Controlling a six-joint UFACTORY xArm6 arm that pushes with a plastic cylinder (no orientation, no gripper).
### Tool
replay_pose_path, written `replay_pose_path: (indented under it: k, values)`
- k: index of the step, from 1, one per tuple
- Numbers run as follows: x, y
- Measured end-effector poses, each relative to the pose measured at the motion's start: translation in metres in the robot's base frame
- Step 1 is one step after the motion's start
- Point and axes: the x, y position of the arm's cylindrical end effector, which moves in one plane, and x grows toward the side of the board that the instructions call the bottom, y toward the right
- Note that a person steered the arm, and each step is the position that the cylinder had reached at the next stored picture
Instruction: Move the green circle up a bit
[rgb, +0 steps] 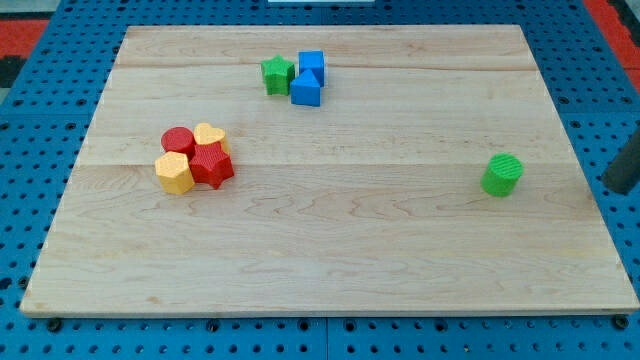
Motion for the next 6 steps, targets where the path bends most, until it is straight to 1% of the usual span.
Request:
replay_pose_path:
  k: [1, 2, 3, 4, 5, 6]
  values:
    - [-0.008, -0.059]
    - [-0.057, -0.128]
    - [-0.092, -0.183]
    - [-0.072, -0.148]
    - [-0.042, -0.084]
    - [-0.013, -0.091]
